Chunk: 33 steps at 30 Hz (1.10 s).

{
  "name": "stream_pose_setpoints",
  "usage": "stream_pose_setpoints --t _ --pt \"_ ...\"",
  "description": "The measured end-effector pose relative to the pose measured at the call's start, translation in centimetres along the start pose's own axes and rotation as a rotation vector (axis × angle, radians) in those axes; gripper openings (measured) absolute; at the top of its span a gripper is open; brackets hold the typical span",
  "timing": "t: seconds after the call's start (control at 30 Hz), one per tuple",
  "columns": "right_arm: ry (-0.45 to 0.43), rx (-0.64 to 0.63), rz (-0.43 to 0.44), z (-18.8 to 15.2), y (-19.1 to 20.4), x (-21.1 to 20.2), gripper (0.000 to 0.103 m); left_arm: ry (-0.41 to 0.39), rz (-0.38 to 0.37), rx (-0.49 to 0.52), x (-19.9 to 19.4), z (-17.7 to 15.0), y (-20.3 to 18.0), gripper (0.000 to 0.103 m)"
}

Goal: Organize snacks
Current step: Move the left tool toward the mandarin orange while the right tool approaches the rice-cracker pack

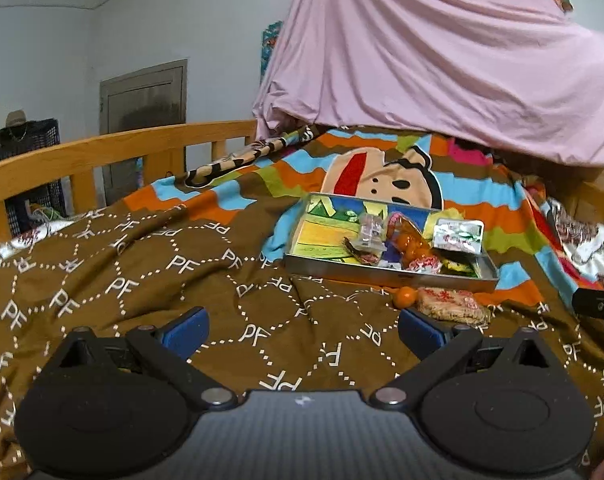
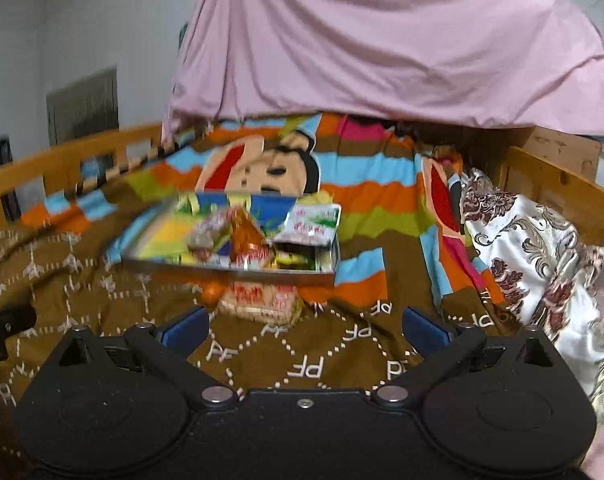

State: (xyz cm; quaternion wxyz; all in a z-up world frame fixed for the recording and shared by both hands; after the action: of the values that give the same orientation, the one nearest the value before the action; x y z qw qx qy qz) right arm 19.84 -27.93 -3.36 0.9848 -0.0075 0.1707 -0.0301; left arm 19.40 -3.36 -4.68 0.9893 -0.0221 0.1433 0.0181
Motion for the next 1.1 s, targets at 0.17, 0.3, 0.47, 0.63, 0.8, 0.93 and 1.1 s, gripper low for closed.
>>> stream_pose_setpoints --t 0.17,0.3,0.47,0.63,0.8,0.93,1.1 --pt "0.034 -0.039 0.137 1.2 1.9 1.1 0.103 0.031 -0.093 0.071 1.4 0.3 -1.8 0.103" --pt "0.030 -0.141 0.199 0.9 3.0 4.0 0.102 0.073 -0.165 0.027 4.2 -0.3 -3.0 0.103" --pt "0.051 -0.207 0.271 0.5 2.9 8.7 0.102 0.128 -0.261 0.015 9.8 -1.1 -4.3 0.103" --pt "0.070 -0.247 0.263 -0.9 2.2 13.4 0.102 0.145 -0.352 0.014 13.9 -1.3 -5.5 0.103" --pt "0.143 -0.209 0.300 -3.2 2.9 16.8 0.102 0.159 -0.405 0.028 17.1 -1.5 -6.5 0.103" --pt "0.184 -0.196 0.317 -4.9 3.3 18.6 0.102 0.181 -0.437 0.037 19.4 -2.1 -7.5 0.103" --pt "0.219 -0.165 0.283 -6.0 3.5 20.1 0.102 0.240 -0.497 -0.003 21.4 -3.1 -9.0 0.103"
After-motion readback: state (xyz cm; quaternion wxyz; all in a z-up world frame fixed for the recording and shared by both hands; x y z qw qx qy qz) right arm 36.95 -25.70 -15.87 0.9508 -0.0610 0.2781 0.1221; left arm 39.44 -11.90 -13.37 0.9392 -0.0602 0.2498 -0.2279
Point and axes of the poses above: each gripper's, at about its wrist camera, not at the fingertips, and x roughly the way its jaws point, y to its left, z to its top, the point moved 9 cm from there along x, roughly the way its jaws point, and after that the axes turned 10 degrees about -y, right-handed, at the moved point
